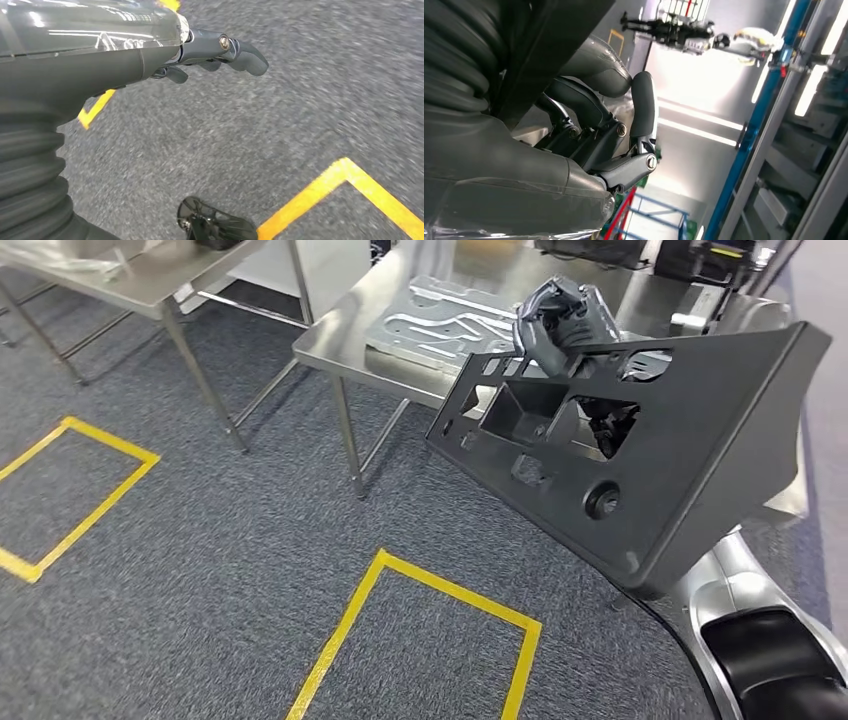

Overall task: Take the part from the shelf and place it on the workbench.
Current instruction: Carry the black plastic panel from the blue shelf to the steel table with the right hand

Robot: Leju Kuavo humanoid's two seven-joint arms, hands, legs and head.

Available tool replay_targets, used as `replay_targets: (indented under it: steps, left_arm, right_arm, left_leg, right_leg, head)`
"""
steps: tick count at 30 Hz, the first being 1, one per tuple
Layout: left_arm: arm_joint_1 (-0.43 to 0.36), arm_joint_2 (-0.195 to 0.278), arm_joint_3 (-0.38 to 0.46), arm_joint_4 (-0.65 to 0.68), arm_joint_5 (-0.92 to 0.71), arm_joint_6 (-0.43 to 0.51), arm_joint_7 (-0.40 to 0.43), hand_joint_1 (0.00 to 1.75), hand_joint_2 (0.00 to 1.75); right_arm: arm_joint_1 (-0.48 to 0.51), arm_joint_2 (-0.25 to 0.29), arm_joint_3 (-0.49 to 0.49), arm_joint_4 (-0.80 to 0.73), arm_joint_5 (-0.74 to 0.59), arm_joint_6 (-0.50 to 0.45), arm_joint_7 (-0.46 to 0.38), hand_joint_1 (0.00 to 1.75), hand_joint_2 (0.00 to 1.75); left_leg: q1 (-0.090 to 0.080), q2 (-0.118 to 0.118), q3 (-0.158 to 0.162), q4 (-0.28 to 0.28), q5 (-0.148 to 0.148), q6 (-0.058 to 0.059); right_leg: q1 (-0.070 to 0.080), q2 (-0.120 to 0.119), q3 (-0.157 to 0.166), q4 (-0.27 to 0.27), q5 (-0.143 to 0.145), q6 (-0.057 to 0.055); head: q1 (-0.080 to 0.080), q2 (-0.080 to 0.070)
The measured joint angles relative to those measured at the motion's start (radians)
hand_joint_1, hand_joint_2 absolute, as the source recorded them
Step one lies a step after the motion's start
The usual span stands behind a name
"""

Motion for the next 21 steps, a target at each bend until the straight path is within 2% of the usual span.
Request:
replay_targets:
  steps: [2, 3, 4, 6, 7, 9, 10, 11, 12, 13, 14, 15, 17, 18, 19, 21]
  left_arm:
    - [0.0, 0.002, 0.004, 0.0, 0.0, 0.0, -0.005, 0.0, 1.75]
    - [0.0, 0.003, 0.006, 0.0, 0.0, 0.0, -0.007, 0.0, 1.75]
    - [0.0, 0.004, 0.008, 0.0, 0.0, 0.0, -0.007, 0.0, 1.75]
    - [-0.002, 0.005, 0.013, 0.0, 0.0, 0.0, -0.008, 0.0, 1.75]
    - [-0.004, 0.006, 0.014, 0.0, 0.0, -0.001, -0.008, 0.0, 1.75]
    - [-0.007, 0.007, 0.017, 0.0, 0.0, -0.001, -0.008, 0.0, 1.75]
    - [-0.007, 0.007, 0.017, 0.0, 0.0, -0.001, -0.008, 0.0, 1.75]
    - [-0.005, 0.007, 0.018, 0.0, 0.0, -0.001, -0.007, 0.0, 1.75]
    - [-0.002, 0.007, 0.019, 0.0, 0.0, -0.001, -0.007, 0.0, 1.75]
    - [-0.001, 0.007, 0.021, 0.0, 0.0, -0.001, -0.007, 0.0, 1.75]
    - [-0.001, 0.007, 0.023, 0.0, 0.0, -0.001, -0.006, 0.0, 1.75]
    - [-0.001, 0.007, 0.024, 0.0, 0.0, 0.0, -0.005, 0.0, 1.75]
    - [-0.002, 0.007, 0.026, 0.0, 0.0, 0.002, -0.003, 0.0, 1.75]
    - [-0.002, 0.007, 0.028, 0.0, 0.0, 0.003, -0.002, 0.0, 1.75]
    - [-0.002, 0.007, 0.029, 0.0, 0.0, 0.004, -0.002, 0.0, 1.75]
    - [-0.003, 0.007, 0.032, 0.0, 0.0, 0.004, -0.001, 0.0, 1.75]
  right_arm:
    - [-0.001, 0.001, 0.0, 0.0, 0.0, 0.0, -0.001, 1.66, 1.75]
    - [-0.001, 0.002, 0.0, 0.0, 0.0, 0.0, -0.001, 1.66, 1.75]
    - [0.0, 0.002, 0.0, 0.001, 0.001, 0.0, -0.001, 1.66, 1.75]
    - [0.001, 0.001, -0.002, 0.001, 0.001, 0.0, -0.001, 1.66, 1.75]
    - [0.0, -0.001, -0.003, 0.001, 0.001, 0.0, -0.002, 1.66, 1.75]
    - [-0.003, -0.002, -0.005, 0.001, 0.0, 0.001, -0.004, 1.66, 1.75]
    - [-0.004, -0.003, -0.005, 0.001, 0.0, 0.001, -0.005, 1.66, 1.75]
    - [-0.003, -0.003, -0.005, 0.001, -0.001, 0.002, -0.006, 1.66, 1.75]
    - [0.0, -0.002, -0.005, 0.001, -0.001, 0.002, -0.007, 1.66, 1.75]
    - [0.004, -0.002, -0.005, 0.002, -0.001, 0.002, -0.007, 1.66, 1.75]
    - [0.006, -0.002, -0.005, 0.002, -0.001, 0.002, -0.007, 1.66, 1.75]
    - [0.005, -0.001, -0.005, 0.002, -0.001, 0.002, -0.008, 1.66, 1.75]
    - [0.001, 0.001, -0.005, 0.001, -0.002, 0.002, -0.009, 1.66, 1.75]
    - [-0.002, 0.003, -0.005, 0.001, -0.002, 0.002, -0.01, 1.66, 1.75]
    - [-0.004, 0.004, -0.005, 0.001, -0.002, 0.002, -0.011, 1.66, 1.75]
    - [-0.005, 0.007, -0.005, 0.001, -0.002, 0.001, -0.012, 1.66, 1.75]
  left_leg:
    - [0.006, -0.04, 0.052, -0.126, 0.057, 0.004]
    - [0.008, -0.057, 0.068, -0.163, 0.068, 0.007]
    - [0.007, -0.067, 0.075, -0.176, 0.067, 0.011]
    - [0.005, -0.051, 0.079, -0.181, 0.068, 0.022]
    - [0.005, -0.04, 0.081, -0.185, 0.07, 0.029]
    - [0.008, -0.018, 0.085, -0.195, 0.074, 0.041]
    - [0.006, -0.008, 0.086, -0.196, 0.073, 0.044]
    - [0.005, 0.003, 0.087, -0.196, 0.072, 0.046]
    - [0.004, 0.014, 0.087, -0.196, 0.071, 0.047]
    - [0.003, 0.026, 0.087, -0.196, 0.069, 0.047]
    - [0.003, 0.038, 0.089, -0.195, 0.067, 0.047]
    - [0.003, 0.049, 0.092, -0.195, 0.065, 0.045]
    - [0.0, 0.068, 0.101, -0.196, 0.058, 0.039]
    - [-0.002, 0.077, 0.105, -0.196, 0.055, 0.034]
    - [-0.004, 0.086, 0.109, -0.197, 0.051, 0.028]
    - [-0.006, 0.106, 0.118, -0.201, 0.047, 0.017]
  right_leg:
    - [-0.001, 0.025, -0.003, 0.013, -0.007, 0.008]
    - [-0.001, 0.035, -0.007, 0.018, -0.009, 0.014]
    - [-0.002, 0.045, -0.011, 0.02, -0.01, 0.02]
    - [-0.006, 0.066, -0.017, 0.019, -0.008, 0.033]
    - [-0.007, 0.06, -0.02, 0.023, -0.011, 0.039]
    - [-0.005, 0.014, -0.047, 0.077, -0.044, 0.048]
    - [-0.004, -0.019, -0.075, 0.134, -0.072, 0.052]
    - [-0.005, -0.041, -0.109, 0.199, -0.099, 0.055]
    - [-0.006, -0.053, -0.138, 0.254, -0.116, 0.058]
    - [-0.007, -0.061, -0.155, 0.281, -0.116, 0.059]
    - [-0.008, -0.065, -0.151, 0.269, -0.098, 0.059]
    - [-0.007, -0.072, -0.128, 0.221, -0.067, 0.057]
    - [0.001, -0.108, -0.056, 0.083, -0.008, 0.046]
    - [0.006, -0.122, -0.032, 0.036, 0.006, 0.038]
    - [0.012, -0.13, -0.02, 0.012, 0.008, 0.031]
    - [0.015, -0.112, -0.02, 0.008, 0.006, 0.02]
  head:
    - [0.0, 0.0]
    - [0.0, 0.0]
    - [0.0, 0.0]
    - [0.0, 0.0]
    - [0.0, 0.0]
    - [0.0, 0.0]
    - [0.0, 0.0]
    - [0.0, 0.0]
    - [0.0, 0.0]
    - [0.0, 0.0]
    - [0.0, 0.0]
    - [0.0, 0.0]
    - [0.0, 0.0]
    - [0.0, 0.0]
    - [0.0, 0.0]
    - [0.0, 0.0]
